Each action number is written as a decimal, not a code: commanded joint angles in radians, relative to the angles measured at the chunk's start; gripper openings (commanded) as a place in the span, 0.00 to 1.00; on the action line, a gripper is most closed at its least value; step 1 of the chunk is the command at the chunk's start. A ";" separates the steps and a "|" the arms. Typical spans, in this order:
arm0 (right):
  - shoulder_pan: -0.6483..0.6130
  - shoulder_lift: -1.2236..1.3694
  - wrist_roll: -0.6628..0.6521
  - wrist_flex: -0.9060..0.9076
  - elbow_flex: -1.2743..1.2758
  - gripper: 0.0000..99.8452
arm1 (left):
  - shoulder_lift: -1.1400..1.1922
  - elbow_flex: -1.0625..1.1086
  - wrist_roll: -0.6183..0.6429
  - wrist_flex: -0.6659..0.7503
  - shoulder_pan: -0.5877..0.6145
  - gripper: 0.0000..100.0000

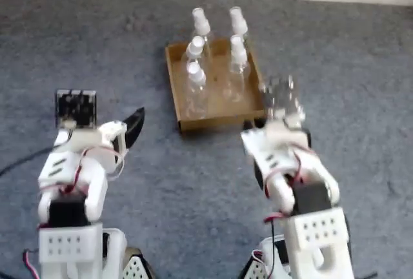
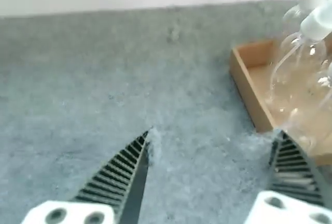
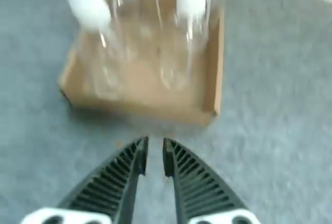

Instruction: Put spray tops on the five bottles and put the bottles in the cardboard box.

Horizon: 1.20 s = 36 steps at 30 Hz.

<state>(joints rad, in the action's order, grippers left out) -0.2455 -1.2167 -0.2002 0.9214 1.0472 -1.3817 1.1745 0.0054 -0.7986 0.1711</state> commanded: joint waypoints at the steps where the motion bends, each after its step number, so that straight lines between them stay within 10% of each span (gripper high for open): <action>1: 0.050 -0.220 -0.052 0.007 0.168 0.00 | -0.262 0.042 -0.012 -0.120 0.025 0.29; 9: 0.101 -0.634 -0.055 0.067 0.572 0.00 | -0.424 0.243 -0.014 -0.192 0.027 0.29; 23: 0.134 -0.622 -0.186 0.081 0.743 0.00 | -0.430 0.521 -0.012 -0.121 0.027 0.29; 36: 0.133 -0.621 -0.186 0.082 0.745 0.00 | -0.427 0.521 -0.012 -0.509 0.027 0.29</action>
<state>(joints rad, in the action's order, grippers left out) -0.1227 -1.8243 -0.3751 0.9996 1.6671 -1.8036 1.6763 -0.0038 -1.2098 0.1895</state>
